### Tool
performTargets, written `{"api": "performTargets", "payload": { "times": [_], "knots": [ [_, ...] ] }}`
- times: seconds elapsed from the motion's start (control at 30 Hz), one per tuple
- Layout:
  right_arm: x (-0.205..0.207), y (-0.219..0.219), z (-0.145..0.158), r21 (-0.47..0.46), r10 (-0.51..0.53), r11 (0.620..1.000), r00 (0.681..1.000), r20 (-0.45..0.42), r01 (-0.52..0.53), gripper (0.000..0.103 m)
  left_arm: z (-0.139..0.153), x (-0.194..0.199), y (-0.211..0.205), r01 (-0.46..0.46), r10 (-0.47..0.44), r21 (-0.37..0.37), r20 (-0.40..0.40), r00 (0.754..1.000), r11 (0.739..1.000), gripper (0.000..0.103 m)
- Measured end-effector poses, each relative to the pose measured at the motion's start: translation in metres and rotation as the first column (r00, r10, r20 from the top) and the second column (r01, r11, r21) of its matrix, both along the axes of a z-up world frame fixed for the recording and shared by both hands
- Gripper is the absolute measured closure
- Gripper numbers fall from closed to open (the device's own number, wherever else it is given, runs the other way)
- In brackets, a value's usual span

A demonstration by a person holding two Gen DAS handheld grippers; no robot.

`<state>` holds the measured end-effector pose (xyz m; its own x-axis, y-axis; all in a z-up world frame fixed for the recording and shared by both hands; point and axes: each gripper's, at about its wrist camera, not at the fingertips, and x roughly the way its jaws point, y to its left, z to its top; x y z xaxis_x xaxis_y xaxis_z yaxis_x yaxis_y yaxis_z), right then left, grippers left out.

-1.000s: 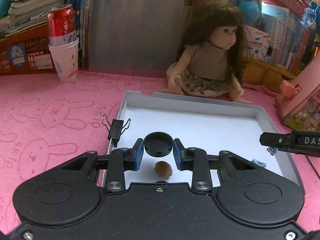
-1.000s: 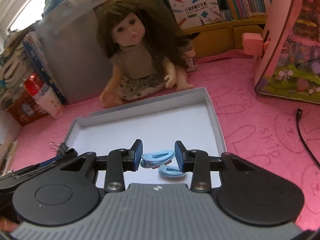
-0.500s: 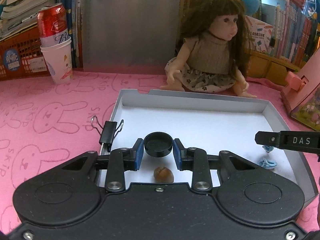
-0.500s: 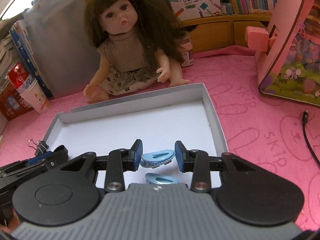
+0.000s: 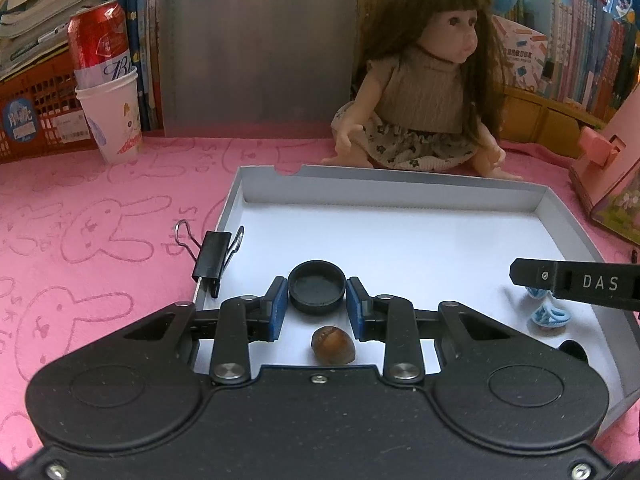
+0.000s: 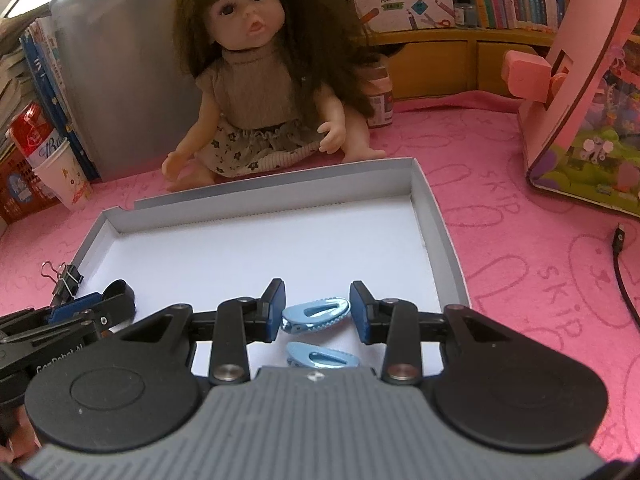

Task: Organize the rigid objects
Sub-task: 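Carry the black lid and blue hair clip into the tray and open both tools, then withdraw both tools from the tray toward the binder clip and lid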

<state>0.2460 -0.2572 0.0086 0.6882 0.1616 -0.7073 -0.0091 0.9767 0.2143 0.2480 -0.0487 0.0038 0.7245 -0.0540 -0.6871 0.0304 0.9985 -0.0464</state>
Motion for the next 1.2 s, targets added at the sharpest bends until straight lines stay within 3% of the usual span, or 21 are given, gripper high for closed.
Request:
{"api": "performTargets", "payload": {
  "times": [0.13,0.2,0.27,0.5,0.57,0.8,1.2],
  "knots": [
    [0.000,0.000,0.001,0.003,0.004,1.000,1.000,0.001,-0.004,0.056,0.001,-0.001,0.001,-0.004,0.004,-0.011,-0.004,1.000,1.000,0.073],
    [-0.001,-0.001,0.001,0.006,0.001,1.000,1.000,0.009,-0.001,0.045,0.004,-0.002,0.003,0.000,0.000,-0.030,-0.002,1.000,1.000,0.066],
    [-0.003,0.000,0.004,0.003,0.004,1.000,1.000,0.022,-0.004,0.044,0.008,-0.005,0.004,0.005,-0.004,-0.040,0.011,1.000,0.999,0.059],
    [-0.020,0.002,0.019,-0.018,0.038,0.999,0.996,0.086,-0.036,0.035,0.027,-0.025,0.008,0.013,-0.010,-0.051,0.055,0.998,0.999,0.050],
    [-0.029,0.004,0.023,-0.035,0.059,0.998,0.992,0.108,-0.056,0.031,0.031,-0.035,0.006,0.027,-0.024,-0.037,0.069,0.997,0.999,0.042],
    [-0.073,0.015,0.032,-0.140,0.172,0.979,0.967,0.189,-0.147,0.019,0.042,-0.073,0.002,0.081,-0.079,-0.024,0.100,0.992,0.996,0.034],
    [-0.141,0.014,0.038,-0.155,0.261,0.961,0.936,0.236,-0.229,0.016,0.044,-0.141,0.000,0.177,-0.179,0.027,0.114,0.977,0.984,0.028]
  ]
}}
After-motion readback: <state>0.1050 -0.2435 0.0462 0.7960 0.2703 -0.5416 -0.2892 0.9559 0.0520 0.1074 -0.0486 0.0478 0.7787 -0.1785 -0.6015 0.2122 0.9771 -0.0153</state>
